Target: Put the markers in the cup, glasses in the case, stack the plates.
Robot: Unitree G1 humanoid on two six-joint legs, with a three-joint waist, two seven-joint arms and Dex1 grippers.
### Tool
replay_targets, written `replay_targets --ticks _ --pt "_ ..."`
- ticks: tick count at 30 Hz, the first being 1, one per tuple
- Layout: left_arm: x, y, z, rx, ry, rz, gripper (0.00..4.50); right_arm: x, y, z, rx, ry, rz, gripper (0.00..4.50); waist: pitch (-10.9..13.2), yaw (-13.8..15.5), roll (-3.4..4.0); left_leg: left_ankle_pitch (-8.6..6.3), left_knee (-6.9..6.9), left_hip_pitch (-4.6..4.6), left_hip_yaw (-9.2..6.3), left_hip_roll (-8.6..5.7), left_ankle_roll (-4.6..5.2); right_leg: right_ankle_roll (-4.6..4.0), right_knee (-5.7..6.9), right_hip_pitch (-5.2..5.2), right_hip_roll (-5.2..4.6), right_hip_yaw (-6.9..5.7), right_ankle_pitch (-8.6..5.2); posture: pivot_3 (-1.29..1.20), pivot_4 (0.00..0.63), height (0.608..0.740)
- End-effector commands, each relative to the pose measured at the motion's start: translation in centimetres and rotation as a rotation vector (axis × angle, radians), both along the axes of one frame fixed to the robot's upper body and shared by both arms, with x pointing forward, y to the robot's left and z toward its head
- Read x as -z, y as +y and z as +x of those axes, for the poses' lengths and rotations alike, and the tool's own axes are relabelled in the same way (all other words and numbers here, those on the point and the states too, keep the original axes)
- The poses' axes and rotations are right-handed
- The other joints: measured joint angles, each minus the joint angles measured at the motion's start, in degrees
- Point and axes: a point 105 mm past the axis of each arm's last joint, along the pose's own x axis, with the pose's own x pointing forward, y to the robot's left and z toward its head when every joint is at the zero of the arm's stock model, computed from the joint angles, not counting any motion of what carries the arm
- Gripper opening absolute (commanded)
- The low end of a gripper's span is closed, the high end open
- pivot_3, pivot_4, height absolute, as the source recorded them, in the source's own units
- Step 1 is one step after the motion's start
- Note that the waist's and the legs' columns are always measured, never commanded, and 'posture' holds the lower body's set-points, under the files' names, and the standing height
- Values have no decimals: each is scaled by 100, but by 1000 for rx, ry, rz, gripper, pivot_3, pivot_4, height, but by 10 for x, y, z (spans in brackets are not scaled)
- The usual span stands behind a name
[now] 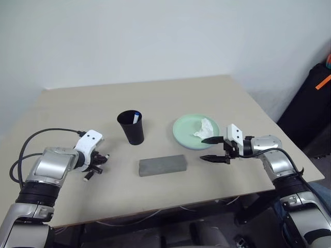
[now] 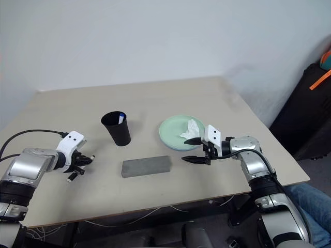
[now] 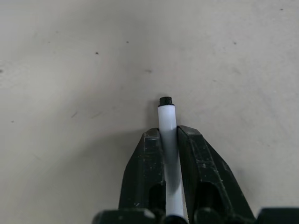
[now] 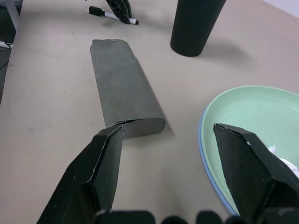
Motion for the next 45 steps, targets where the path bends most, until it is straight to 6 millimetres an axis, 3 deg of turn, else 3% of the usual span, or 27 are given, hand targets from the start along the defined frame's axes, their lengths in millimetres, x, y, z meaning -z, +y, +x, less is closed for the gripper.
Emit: replay_targets --ticks 1,5,10,16,30,38,45 --pt "-37 -4 22 20 -180 -24 421 -13 1 3 -3 -56 14 3352 1 1 -1 0 0 -1 1 1 0 0 0 -2 0 0 0 0 0 740" --pt "-79 -28 37 109 -398 -181 421 -13 0 3 -3 -57 13 3352 -1 13 -5 1 3 -12 6 0 0 0 -4 -4 -5 2 0 0 0 740" --pt "-126 -67 23 351 -590 -379 421 -13 0 3 -1 -58 11 3352 -3 13 -9 -21 11 -67 8 -9 -10 13 -16 -40 -13 10 8 0 0 740" --pt "-172 -76 29 388 -782 -506 421 -13 0 4 1 -59 8 3352 -1 13 -13 -36 14 -68 8 -10 -2 19 -18 -39 -8 10 3 0 0 740" --pt "-193 -95 45 425 -859 -545 421 -13 -4 4 12 -64 2 3352 -1 9 -16 -32 49 -60 11 -8 1 17 -11 -22 -3 13 1 0 0 740" --pt "-216 -88 58 367 -960 -527 421 -13 -5 4 15 -63 4 3352 -2 9 -16 -32 52 -61 9 -9 1 19 -10 -22 -3 14 2 0 0 740" --pt "-195 -89 77 345 -917 -410 421 -13 -4 5 13 -60 6 3352 -2 10 -16 -32 53 -60 11 -9 1 19 -9 -21 -3 15 3 0 0 740"
